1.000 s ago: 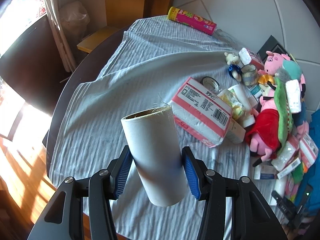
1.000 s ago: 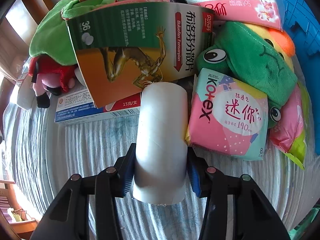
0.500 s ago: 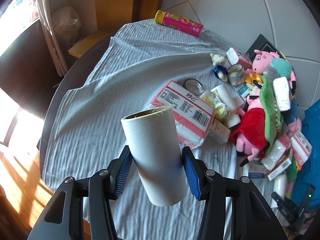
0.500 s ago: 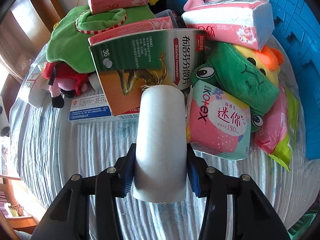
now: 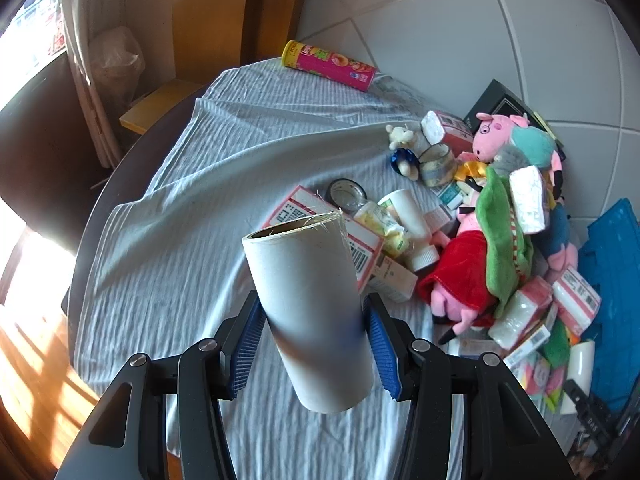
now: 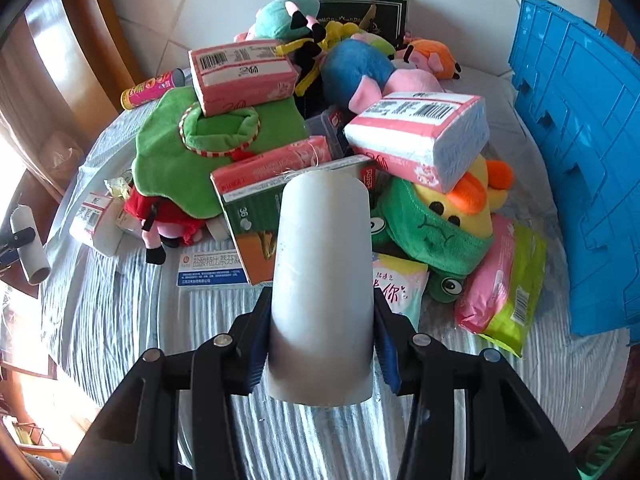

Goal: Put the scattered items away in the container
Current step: 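Carry both white rolls up and over the blue crate with both tools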

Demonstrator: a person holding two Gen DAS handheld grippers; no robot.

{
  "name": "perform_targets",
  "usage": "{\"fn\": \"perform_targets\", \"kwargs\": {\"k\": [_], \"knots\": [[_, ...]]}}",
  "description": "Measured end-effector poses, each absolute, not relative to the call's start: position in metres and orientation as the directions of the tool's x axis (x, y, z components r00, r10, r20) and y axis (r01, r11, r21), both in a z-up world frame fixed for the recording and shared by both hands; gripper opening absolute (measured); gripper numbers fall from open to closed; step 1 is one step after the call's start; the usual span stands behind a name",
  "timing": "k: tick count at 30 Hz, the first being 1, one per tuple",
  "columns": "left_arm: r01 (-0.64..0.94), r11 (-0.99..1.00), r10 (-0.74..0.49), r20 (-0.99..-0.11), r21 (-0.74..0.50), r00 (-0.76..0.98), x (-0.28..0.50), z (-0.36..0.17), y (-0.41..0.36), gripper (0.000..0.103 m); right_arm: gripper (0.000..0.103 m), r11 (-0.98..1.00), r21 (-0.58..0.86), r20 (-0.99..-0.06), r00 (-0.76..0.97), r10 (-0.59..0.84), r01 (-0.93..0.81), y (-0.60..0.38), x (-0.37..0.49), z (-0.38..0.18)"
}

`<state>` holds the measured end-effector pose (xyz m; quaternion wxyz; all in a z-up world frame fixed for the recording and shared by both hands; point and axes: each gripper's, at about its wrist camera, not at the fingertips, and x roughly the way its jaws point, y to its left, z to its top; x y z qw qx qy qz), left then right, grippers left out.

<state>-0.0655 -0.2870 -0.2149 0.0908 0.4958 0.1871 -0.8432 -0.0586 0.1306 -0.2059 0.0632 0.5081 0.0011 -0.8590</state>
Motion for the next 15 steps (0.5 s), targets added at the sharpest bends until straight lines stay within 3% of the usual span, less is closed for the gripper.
{"fn": "perform_targets", "kwargs": {"k": [15], "knots": [[0.257, -0.939, 0.026, -0.794, -0.227, -0.607, -0.079, -0.149, -0.253, 0.05, 0.045, -0.99, 0.071, -0.758, -0.639, -0.135, 0.125, 0.148, -0.046, -0.101]]}}
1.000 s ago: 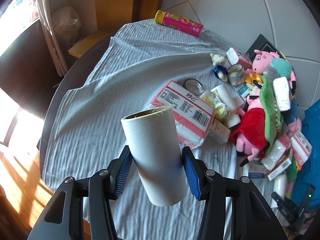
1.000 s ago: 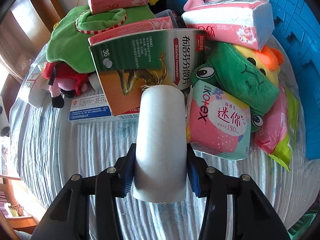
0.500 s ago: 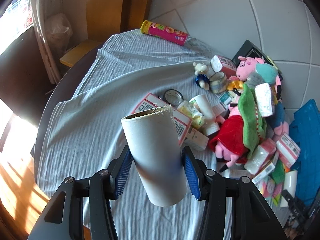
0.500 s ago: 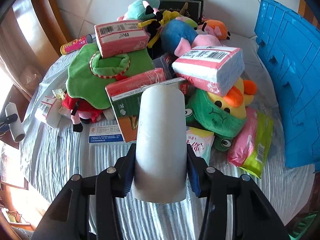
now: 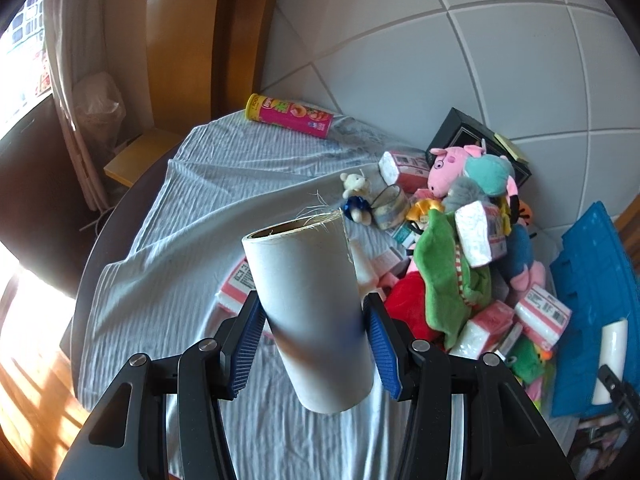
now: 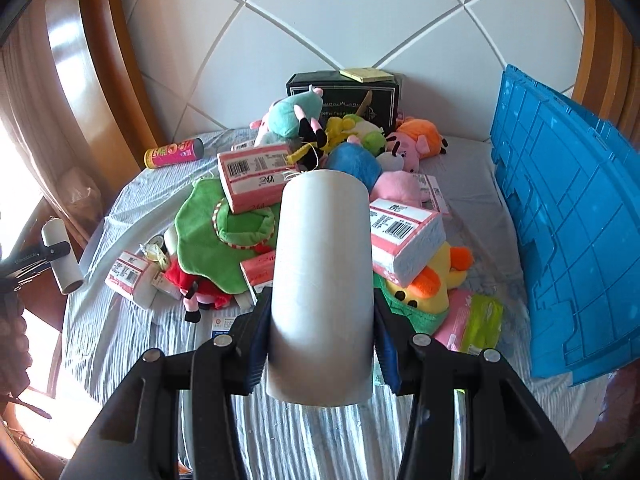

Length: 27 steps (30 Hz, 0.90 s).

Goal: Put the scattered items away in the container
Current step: 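Carry both white rolls up and over the blue crate with both tools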

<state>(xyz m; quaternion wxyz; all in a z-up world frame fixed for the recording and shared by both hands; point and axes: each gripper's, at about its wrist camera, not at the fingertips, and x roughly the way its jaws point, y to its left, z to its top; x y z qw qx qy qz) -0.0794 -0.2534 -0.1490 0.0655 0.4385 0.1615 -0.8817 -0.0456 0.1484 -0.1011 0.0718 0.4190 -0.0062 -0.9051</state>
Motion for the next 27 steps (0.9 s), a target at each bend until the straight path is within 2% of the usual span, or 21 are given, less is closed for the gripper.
{"fn": "perform_targets", "kwargs": {"k": [12, 27], "knots": [[0.183, -0.959, 0.036, -0.734, -0.216, -0.678, -0.089, -0.099, -0.194, 0.05, 0.045, -0.989, 0.083, -0.689, -0.709, -0.148, 0.126, 0.192, -0.044, -0.056], [0.116, -0.965, 0.074, -0.67, -0.234, -0.738, -0.11, -0.046, -0.078, 0.05, 0.045, -0.983, 0.105, -0.62, -0.763, -0.181, 0.148, 0.283, -0.05, -0.008]]}}
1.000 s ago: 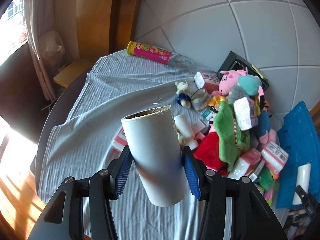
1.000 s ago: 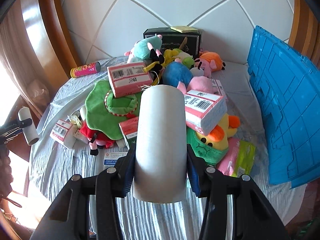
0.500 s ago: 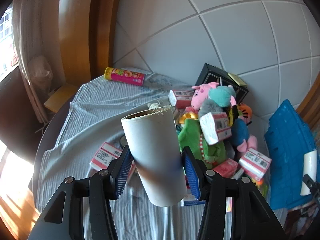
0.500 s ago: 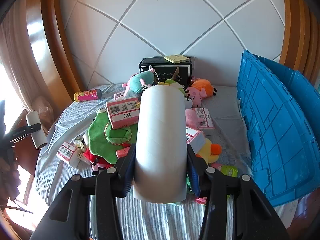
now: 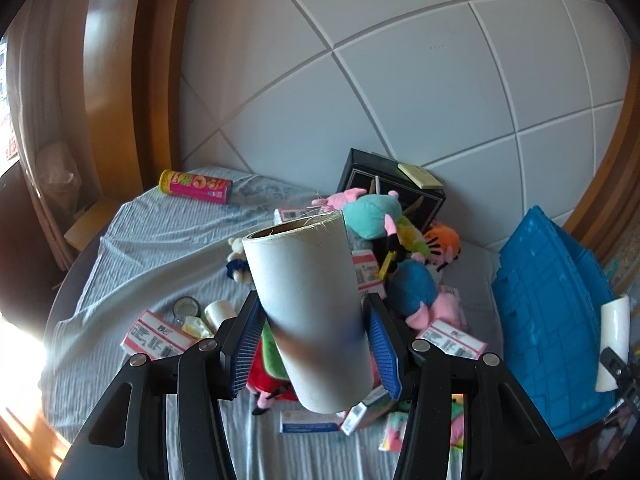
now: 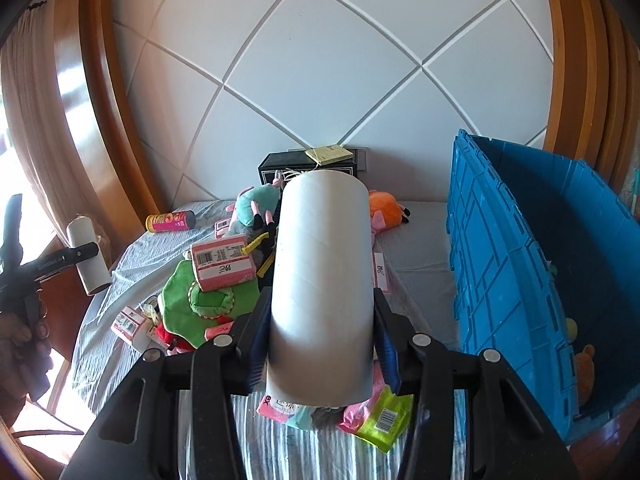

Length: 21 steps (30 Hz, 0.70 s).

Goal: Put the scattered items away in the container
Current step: 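Carry both white rolls up and over the blue crate with both tools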

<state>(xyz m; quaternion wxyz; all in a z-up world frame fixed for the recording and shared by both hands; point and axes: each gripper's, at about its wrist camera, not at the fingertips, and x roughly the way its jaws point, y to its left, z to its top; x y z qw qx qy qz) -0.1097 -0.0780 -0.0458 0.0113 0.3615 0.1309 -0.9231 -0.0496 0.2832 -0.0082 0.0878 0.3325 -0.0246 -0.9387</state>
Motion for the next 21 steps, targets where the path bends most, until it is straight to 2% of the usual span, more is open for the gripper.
{"fn": "perform_targets", "kwargs": {"k": [8, 21], "knots": [[0.057, -0.968, 0.118, -0.645, -0.244, -0.755, -0.126, -0.024, -0.006, 0.05, 0.045, -0.985, 0.107, -0.579, -0.797, -0.17, 0.133, 0.343, -0.056, 0.013], [-0.1, -0.968, 0.222, -0.591, -0.232, -0.775, -0.15, 0.017, 0.122, 0.05, 0.045, -0.991, 0.12, -0.565, -0.817, -0.117, 0.059, 0.441, -0.058, 0.02]]}}
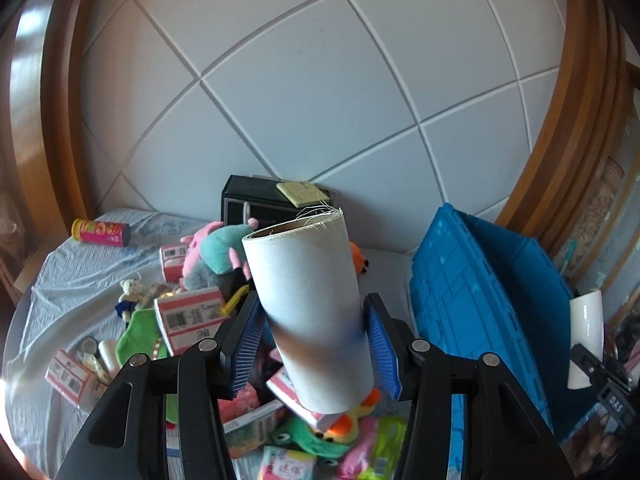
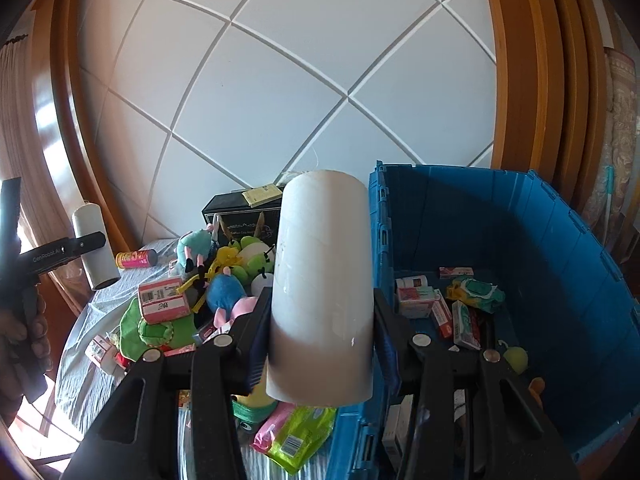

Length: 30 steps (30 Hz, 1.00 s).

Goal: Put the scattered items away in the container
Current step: 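Carry both white rolls up and over the blue crate with both tools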

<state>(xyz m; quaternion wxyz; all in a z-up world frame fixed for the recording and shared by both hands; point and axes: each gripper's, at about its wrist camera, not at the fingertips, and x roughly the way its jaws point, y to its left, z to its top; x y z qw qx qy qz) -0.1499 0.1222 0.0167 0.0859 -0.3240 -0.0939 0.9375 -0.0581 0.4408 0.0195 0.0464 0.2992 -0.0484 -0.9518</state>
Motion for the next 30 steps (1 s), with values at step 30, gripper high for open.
{"fn": "perform_targets", "kwargs": {"k": [30], "knots": [[-0.55, -0.815, 0.544, -0.575, -0.186, -0.612, -0.174, 0.089, 0.424, 0.05, 0.045, -0.976, 0.14, -0.564, -0.823, 0.058, -0.165, 0.597, -0.038, 0.02]]}}
